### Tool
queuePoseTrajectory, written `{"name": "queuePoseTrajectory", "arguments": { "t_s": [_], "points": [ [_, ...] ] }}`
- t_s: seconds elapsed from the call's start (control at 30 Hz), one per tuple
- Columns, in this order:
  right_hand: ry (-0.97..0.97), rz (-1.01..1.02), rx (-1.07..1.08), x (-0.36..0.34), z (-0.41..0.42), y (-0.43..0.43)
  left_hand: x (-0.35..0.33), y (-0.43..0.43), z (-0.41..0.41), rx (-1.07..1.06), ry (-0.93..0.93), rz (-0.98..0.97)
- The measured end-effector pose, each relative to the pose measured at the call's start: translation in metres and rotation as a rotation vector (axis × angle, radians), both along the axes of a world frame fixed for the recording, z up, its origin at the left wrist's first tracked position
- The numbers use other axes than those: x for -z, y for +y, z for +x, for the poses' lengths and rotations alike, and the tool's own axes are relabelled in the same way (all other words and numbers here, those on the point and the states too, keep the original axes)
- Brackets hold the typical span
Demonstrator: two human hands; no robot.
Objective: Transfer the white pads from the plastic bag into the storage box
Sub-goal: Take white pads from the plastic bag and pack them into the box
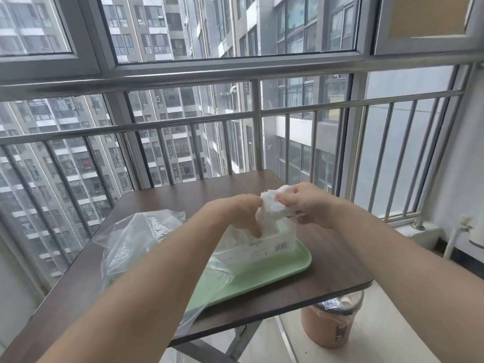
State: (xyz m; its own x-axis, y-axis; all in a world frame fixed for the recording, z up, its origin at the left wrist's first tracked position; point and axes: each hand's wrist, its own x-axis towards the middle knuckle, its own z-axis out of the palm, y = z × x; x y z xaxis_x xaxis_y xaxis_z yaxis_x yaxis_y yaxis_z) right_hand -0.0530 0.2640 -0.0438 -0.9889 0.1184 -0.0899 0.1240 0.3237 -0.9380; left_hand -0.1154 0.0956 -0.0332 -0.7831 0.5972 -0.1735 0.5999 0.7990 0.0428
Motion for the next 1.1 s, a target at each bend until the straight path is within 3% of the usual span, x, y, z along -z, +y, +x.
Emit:
{"name": "queuePoseTrajectory", "arguments": {
  "t_s": [0.57, 0.77, 1.1],
  "points": [
    [0.233, 0.988, 0.151, 0.013, -0.002, -0.039, -0.001, -0.021, -0.009, -0.008, -0.156, 0.036],
    [0.375, 0.980, 0.264, 0.029, -0.004, -0.044, 0.005, -0.019, -0.010, -0.013, -0.138, 0.045],
    [0.411, 0.961, 0.254, 0.040, -0.004, -0.039, 0.005, -0.019, -0.009, -0.023, -0.143, 0.032]
  ]
}}
